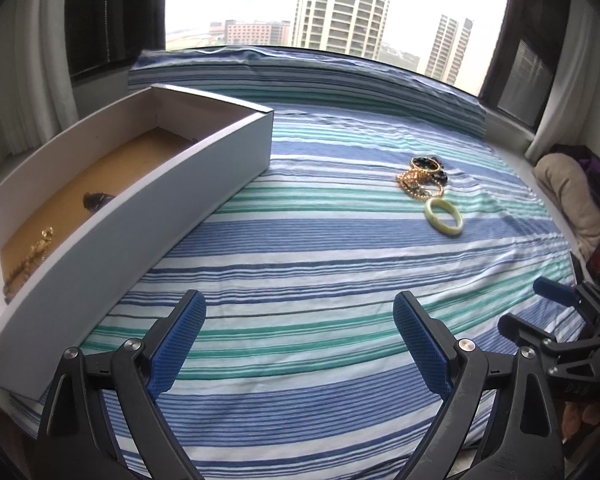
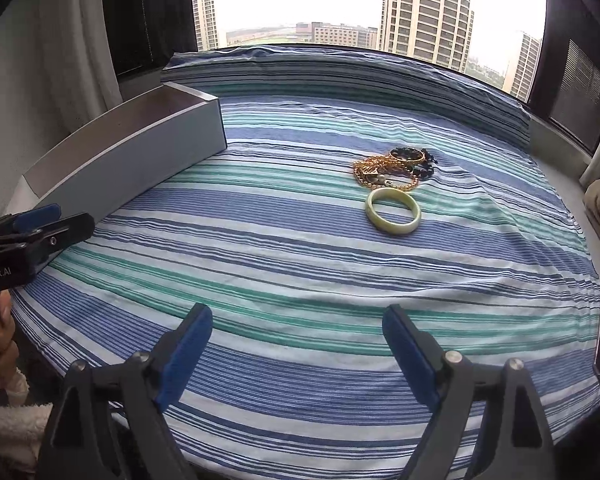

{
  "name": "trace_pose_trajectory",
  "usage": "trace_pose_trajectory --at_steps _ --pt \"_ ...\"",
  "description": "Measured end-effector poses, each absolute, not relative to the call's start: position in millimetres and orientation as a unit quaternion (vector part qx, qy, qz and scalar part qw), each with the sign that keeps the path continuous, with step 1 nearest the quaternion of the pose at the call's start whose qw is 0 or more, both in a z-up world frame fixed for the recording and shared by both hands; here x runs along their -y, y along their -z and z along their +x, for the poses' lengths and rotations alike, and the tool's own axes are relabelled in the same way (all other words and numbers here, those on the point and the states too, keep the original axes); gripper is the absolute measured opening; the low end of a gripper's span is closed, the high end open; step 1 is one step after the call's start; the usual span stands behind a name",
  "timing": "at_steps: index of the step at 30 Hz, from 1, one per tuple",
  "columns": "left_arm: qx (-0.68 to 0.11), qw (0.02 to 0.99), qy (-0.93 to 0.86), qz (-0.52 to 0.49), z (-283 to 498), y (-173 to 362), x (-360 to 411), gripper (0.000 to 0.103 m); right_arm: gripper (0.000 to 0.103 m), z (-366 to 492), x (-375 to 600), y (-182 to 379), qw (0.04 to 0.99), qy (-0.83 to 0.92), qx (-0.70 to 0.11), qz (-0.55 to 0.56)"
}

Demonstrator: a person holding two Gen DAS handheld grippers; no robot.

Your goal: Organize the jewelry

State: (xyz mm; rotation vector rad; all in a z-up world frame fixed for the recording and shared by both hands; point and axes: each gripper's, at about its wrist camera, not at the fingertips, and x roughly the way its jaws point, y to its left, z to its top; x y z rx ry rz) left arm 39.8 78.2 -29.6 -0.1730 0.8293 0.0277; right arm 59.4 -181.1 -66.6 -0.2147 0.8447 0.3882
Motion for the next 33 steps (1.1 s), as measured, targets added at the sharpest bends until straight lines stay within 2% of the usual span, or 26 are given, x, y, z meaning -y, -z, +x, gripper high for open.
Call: trace_pose_trajectory --at_steps 11,25,33 --pt "-0.422 0.902 0.054 -0.078 43 29 -60 0.095 0.088 70 187 76 0.881 -0.187 -0.425 -0.088" --pt "-0.432 0.894 0.03 -0.118 37 40 -76 0.096 0.089 53 205 82 0.879 -0.168 -0.438 -0.082" --pt "-0.443 0.891 0.009 -0.097 32 40 -78 0.097 0.089 48 202 89 0.874 -0.17 -0.45 -0.074"
